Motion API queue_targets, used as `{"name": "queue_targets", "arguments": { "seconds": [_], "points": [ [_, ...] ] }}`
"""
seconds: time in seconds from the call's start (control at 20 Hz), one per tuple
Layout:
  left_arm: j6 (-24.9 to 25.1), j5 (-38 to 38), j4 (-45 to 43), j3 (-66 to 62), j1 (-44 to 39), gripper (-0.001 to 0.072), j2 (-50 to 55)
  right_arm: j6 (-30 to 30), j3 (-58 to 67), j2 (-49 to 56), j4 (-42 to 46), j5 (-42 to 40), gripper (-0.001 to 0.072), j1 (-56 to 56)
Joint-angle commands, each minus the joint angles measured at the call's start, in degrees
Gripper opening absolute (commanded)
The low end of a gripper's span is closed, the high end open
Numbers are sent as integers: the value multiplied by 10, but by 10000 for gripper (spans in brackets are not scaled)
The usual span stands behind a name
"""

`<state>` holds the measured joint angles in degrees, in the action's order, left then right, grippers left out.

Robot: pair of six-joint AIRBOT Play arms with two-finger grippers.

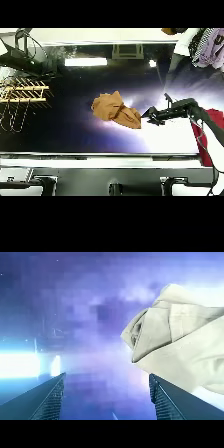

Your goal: Fold the clothes and pants, and hang the long-sleeved shirts on hangers.

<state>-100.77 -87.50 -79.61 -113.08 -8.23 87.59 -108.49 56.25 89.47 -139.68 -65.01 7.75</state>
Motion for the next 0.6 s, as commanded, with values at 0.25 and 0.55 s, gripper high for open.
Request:
{"name": "queue_targets", "arguments": {
  "seconds": [0.25,0.55],
  "points": [
    [-11,-5,0,56,18,616,6,-9,-2,33,-11,89,363,-63],
    [115,150,205,326,57,604,5,-1,1,13,9,86,26,-50]
  ]
}}
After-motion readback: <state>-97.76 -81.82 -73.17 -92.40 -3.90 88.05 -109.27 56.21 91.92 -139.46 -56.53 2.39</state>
